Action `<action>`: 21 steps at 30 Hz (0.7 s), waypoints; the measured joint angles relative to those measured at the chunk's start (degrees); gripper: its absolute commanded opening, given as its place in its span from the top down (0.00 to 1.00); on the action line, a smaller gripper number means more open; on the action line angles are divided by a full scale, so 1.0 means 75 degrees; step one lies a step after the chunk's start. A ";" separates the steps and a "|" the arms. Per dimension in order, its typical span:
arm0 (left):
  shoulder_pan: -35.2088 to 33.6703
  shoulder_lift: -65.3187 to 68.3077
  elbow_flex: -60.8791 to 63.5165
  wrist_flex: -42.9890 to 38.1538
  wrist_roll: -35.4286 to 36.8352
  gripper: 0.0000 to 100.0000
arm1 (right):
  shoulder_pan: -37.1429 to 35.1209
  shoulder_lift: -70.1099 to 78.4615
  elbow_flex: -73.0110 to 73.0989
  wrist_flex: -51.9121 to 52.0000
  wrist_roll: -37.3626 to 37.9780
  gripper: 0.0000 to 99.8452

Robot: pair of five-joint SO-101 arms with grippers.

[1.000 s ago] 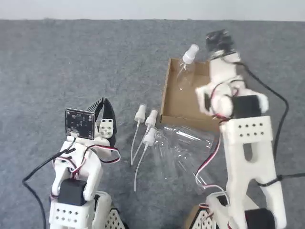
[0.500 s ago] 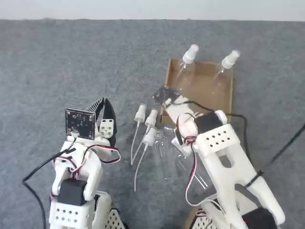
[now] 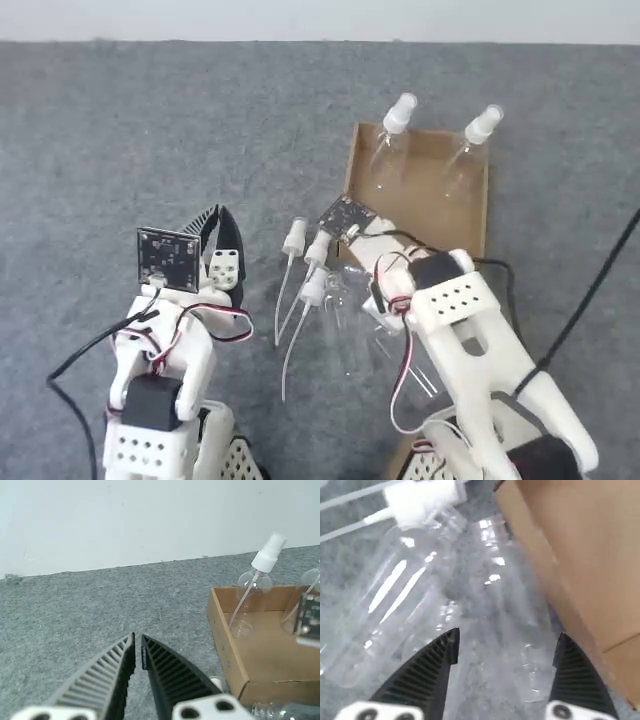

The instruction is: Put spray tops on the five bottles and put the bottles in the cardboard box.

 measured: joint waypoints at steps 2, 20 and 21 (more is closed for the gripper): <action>0.0000 0.0000 0.0000 0.0000 0.0000 0.99 | 0.0199 0.0012 0.0000 -0.0105 0.0082 0.74; 0.0000 0.0000 0.0000 0.0000 0.0000 0.99 | 0.0328 0.0821 0.0516 -0.0856 0.0410 0.80; 0.0000 0.0000 0.0000 0.0000 0.0000 0.99 | 0.0281 0.0821 0.0563 -0.0926 0.0410 0.81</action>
